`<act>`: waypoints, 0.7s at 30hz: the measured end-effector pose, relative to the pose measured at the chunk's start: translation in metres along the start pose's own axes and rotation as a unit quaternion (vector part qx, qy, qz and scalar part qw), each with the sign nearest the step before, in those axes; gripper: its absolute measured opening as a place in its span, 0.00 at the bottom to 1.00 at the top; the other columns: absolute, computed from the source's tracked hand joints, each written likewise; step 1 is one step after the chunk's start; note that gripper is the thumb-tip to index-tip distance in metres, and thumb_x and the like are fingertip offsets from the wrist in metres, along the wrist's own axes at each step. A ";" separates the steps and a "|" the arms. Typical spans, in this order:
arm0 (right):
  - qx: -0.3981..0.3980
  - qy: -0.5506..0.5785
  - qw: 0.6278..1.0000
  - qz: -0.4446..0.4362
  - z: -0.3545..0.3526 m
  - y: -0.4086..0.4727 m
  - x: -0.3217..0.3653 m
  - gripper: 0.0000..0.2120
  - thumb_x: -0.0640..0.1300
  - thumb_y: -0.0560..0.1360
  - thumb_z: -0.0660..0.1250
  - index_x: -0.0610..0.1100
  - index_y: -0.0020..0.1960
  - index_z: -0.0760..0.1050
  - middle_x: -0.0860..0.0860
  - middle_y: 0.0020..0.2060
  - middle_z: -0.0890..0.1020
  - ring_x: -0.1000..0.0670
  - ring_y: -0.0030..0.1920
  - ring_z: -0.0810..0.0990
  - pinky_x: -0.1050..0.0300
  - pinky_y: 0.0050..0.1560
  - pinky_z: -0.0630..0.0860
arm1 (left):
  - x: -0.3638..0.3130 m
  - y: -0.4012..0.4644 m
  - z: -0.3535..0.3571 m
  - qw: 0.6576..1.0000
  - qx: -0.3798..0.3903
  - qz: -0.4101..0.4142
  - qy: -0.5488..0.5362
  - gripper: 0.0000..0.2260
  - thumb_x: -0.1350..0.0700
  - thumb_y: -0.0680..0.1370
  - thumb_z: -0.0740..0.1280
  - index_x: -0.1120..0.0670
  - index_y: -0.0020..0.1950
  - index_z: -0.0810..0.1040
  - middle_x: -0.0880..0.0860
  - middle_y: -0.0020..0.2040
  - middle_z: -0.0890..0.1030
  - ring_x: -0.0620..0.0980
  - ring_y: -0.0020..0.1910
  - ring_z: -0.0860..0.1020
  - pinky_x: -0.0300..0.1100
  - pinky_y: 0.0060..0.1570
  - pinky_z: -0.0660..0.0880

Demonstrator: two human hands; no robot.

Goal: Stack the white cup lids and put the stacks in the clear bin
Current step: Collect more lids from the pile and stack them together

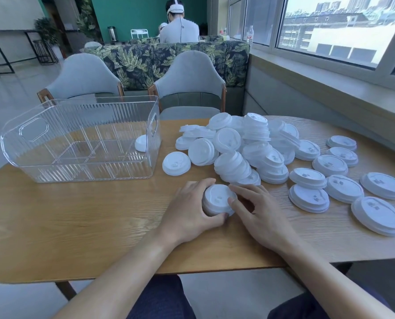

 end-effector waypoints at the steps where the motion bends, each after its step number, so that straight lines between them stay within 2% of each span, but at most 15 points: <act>1: 0.000 0.002 1.000 -0.001 0.000 0.000 0.000 0.22 0.57 0.80 0.63 0.52 0.71 0.75 0.62 0.68 0.75 0.61 0.70 0.66 0.79 0.61 0.58 | 0.001 0.000 0.000 1.000 0.002 -0.002 0.001 0.37 0.39 0.69 0.77 0.42 0.75 0.68 0.42 0.65 0.71 0.44 0.67 0.69 0.42 0.69 0.67; 7: 0.004 0.010 1.000 -0.002 0.001 0.002 -0.001 0.23 0.58 0.79 0.65 0.50 0.71 0.76 0.61 0.65 0.77 0.60 0.68 0.67 0.80 0.58 0.59 | 0.003 0.001 -0.001 1.000 0.007 0.000 0.010 0.34 0.36 0.68 0.77 0.39 0.72 0.71 0.37 0.60 0.71 0.42 0.65 0.69 0.38 0.64 0.65; 12: 0.001 0.006 1.000 -0.004 0.002 0.003 -0.001 0.22 0.57 0.79 0.66 0.50 0.69 0.77 0.60 0.64 0.78 0.58 0.67 0.68 0.77 0.62 0.59 | 0.007 0.005 -0.004 1.000 0.024 -0.010 -0.003 0.35 0.34 0.65 0.79 0.37 0.70 0.73 0.38 0.61 0.72 0.44 0.67 0.70 0.45 0.69 0.68; 16: 0.004 -0.004 1.000 -0.006 0.003 0.004 -0.002 0.21 0.57 0.79 0.66 0.49 0.69 0.78 0.58 0.64 0.78 0.58 0.66 0.68 0.72 0.63 0.60 | 0.006 0.007 -0.005 0.999 0.035 -0.017 0.005 0.36 0.35 0.65 0.80 0.37 0.70 0.73 0.39 0.61 0.72 0.44 0.66 0.69 0.43 0.68 0.66; 21: 0.006 -0.013 1.000 -0.009 0.001 0.004 -0.001 0.21 0.57 0.79 0.66 0.50 0.69 0.78 0.57 0.63 0.79 0.58 0.66 0.68 0.69 0.63 0.60 | 0.008 0.007 -0.004 0.999 0.037 -0.022 -0.001 0.36 0.34 0.64 0.79 0.36 0.70 0.73 0.40 0.62 0.73 0.44 0.67 0.70 0.46 0.70 0.67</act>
Point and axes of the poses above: each hand's wrist, its own y-axis towards the middle knuckle, its own z-axis out of the palm, x = y × z, the point moved 8 cm from there along y, towards the middle knuckle
